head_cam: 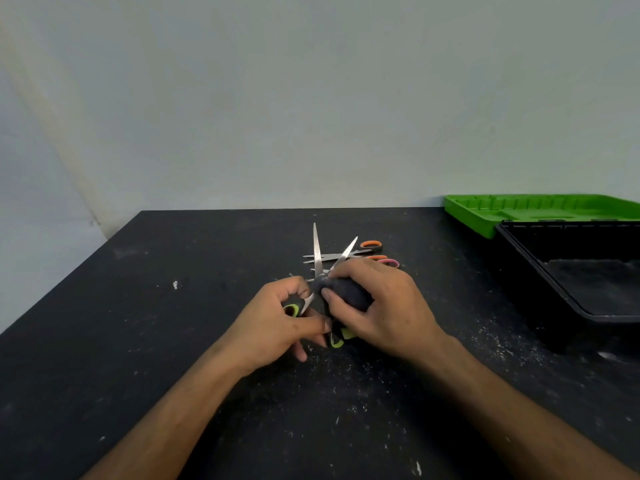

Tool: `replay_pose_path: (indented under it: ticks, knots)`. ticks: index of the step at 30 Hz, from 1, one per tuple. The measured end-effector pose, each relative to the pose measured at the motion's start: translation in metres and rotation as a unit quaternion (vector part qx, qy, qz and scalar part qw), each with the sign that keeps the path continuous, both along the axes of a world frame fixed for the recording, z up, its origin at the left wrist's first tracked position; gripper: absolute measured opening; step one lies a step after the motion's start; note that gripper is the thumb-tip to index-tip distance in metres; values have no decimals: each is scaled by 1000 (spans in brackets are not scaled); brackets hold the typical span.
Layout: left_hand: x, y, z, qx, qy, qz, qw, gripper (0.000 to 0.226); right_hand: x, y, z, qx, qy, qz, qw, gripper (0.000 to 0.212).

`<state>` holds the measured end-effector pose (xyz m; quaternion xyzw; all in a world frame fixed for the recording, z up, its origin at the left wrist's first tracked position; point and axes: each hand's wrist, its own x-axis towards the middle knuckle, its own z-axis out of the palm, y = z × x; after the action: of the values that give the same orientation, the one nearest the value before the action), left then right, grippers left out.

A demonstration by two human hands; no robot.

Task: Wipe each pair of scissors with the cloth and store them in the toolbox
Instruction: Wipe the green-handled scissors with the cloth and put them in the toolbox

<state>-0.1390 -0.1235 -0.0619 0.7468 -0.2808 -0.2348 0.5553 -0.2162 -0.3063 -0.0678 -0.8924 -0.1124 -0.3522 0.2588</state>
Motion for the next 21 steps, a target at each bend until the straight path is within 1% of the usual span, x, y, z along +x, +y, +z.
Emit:
replay_pose_path:
  ticks: [4,7,10,12,14,17,19,21]
  knots:
    - [-2,0,0,1,-19,-21,1000,34,3,-9,3,47,-26,-51,997,13]
    - [-3,0,-1,24,-23,-28,999,29,3,-18,4,79,-28,-100,991,12]
    - [-2,0,0,43,2,-17,999,31,4,-24,6,106,-26,-140,984,11]
    - [-1,0,1,54,19,-4,998,32,1,-25,10,119,-23,-152,981,15]
    - [-1,1,3,61,29,3,998,31,-3,-22,14,115,-2,-140,983,21]
    - [-1,2,3,58,34,8,998,28,-10,-14,18,64,61,-66,994,36]
    - [-1,2,3,52,34,14,998,27,-12,-9,16,26,93,-37,995,38]
    - [0,3,3,49,34,18,998,27,-11,-7,12,18,110,-25,993,44]
